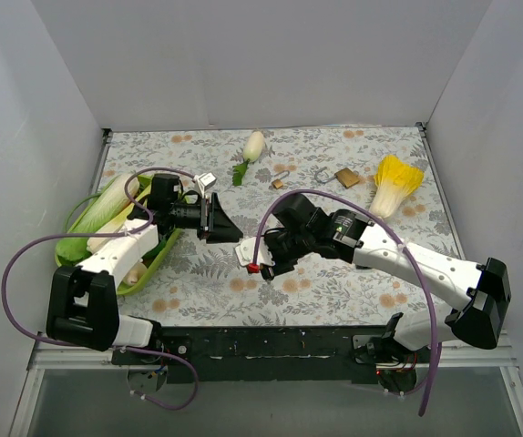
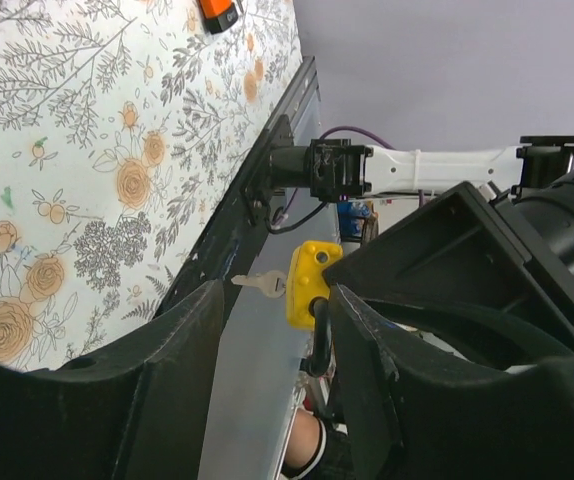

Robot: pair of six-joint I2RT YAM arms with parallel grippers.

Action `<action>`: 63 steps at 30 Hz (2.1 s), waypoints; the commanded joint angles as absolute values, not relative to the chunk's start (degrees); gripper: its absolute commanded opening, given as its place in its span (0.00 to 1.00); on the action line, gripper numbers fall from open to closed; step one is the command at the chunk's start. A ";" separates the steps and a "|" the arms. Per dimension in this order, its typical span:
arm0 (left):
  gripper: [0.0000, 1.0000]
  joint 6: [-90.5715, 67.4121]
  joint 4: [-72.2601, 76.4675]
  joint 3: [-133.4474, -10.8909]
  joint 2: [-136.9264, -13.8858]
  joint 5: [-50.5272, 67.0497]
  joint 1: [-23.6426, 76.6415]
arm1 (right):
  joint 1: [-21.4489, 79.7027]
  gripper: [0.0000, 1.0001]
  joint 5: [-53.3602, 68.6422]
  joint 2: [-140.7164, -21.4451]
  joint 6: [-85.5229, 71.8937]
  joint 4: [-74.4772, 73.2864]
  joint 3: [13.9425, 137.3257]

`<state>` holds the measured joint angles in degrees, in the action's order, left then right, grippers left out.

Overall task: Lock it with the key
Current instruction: Lock the lock.

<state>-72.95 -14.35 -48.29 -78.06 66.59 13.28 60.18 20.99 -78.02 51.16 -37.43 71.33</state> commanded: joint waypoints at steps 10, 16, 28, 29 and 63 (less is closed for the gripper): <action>0.34 -60.12 -25.40 -48.87 -73.65 69.08 17.22 | 61.43 0.01 20.39 -74.53 57.13 -38.58 71.02; 0.32 -59.41 -25.93 -49.04 -74.00 68.82 18.89 | 62.75 0.01 19.51 -73.74 59.41 -38.94 69.79; 0.22 -56.69 -26.19 -49.40 -73.74 71.54 21.09 | 62.93 0.01 21.00 -73.30 59.50 -39.55 69.61; 0.21 -56.43 -26.19 -49.48 -73.57 71.72 21.27 | 62.93 0.01 21.09 -73.21 59.50 -39.64 69.52; 0.00 -85.87 18.37 -44.73 -60.20 69.70 17.14 | 45.09 0.95 34.62 -70.22 15.21 -38.76 79.98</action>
<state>-81.89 9.50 -42.11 -62.54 70.28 17.19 45.23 24.40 -69.04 21.74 -39.33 76.47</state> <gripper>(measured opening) 0.086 0.943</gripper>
